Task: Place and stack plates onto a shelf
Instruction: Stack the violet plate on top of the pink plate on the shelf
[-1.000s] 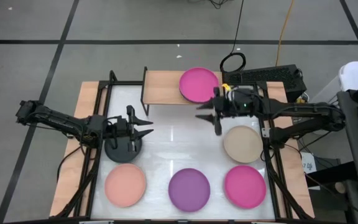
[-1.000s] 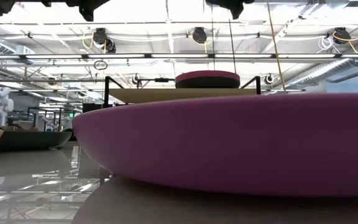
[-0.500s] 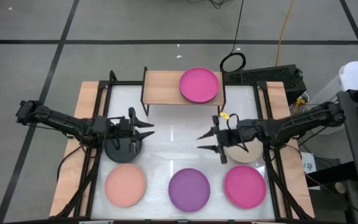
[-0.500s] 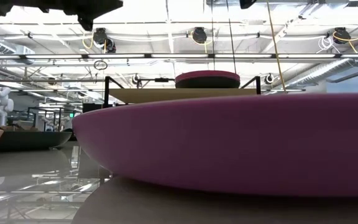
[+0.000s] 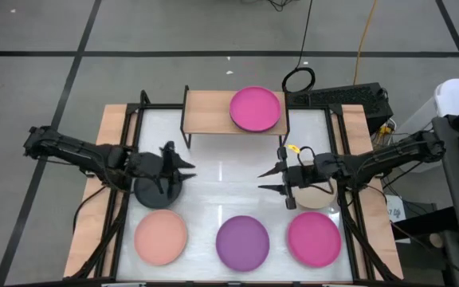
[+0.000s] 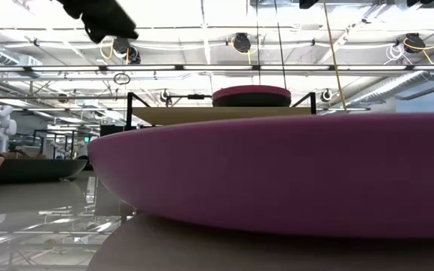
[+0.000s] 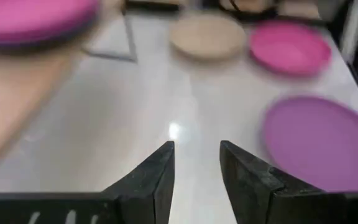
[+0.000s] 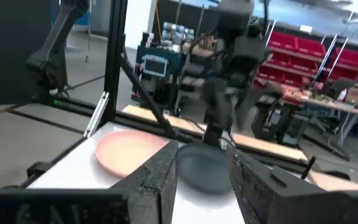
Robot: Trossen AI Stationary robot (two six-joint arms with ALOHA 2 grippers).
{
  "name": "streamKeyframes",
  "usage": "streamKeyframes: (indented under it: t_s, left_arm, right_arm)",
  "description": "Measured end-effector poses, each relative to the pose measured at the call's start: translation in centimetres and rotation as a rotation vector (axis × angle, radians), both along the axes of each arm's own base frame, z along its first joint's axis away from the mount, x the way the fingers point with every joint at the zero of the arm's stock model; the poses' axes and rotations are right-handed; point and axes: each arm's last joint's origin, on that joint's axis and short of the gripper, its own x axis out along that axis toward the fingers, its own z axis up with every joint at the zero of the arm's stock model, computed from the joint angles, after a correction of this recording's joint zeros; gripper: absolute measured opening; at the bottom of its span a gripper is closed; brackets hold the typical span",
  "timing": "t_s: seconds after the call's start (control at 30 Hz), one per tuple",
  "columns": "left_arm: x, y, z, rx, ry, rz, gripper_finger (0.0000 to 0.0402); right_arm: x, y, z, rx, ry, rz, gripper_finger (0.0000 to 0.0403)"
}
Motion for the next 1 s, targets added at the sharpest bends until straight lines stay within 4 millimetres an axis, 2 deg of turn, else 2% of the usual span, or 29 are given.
streamKeyframes:
  t_s: [0.17,0.33,0.4,0.5,0.67,0.8,1.0]
  left_arm:
    - [1.1,-1.7,-1.7,-0.028,0.296,-0.092,0.0133]
    - [1.9,-2.8,-3.9,-0.101,0.48,-0.006,0.0133]
    - [2.6,-3.4,-4.5,-0.117,0.479,-0.001,0.0133]
    - [3.8,-4.9,-5.6,-0.079,0.473,-0.12,0.0133]
    - [6.6,-7.3,-6.7,-0.007,0.302,-0.295,0.0133]
    - [7.9,-9.2,-8.4,0.178,0.243,-0.499,0.0133]
    - [8.4,-12.2,-11.5,0.438,0.226,-0.775,0.0133]
  right_arm:
    - [-0.7,-0.2,0.9,0.007,-0.041,0.001,0.0116]
    - [-1.0,-0.1,1.1,0.018,-0.049,0.006,0.0116]
    - [-1.0,-0.1,1.1,0.017,-0.045,0.007,0.0116]
    - [-1.0,-0.1,1.1,0.017,-0.043,0.007,0.0116]
    - [-1.0,-0.1,1.1,0.014,-0.043,0.007,0.0116]
    - [-1.0,-0.1,1.0,0.011,-0.043,0.007,0.0116]
    - [-1.0,-0.1,0.9,0.013,-0.024,0.007,0.0116]
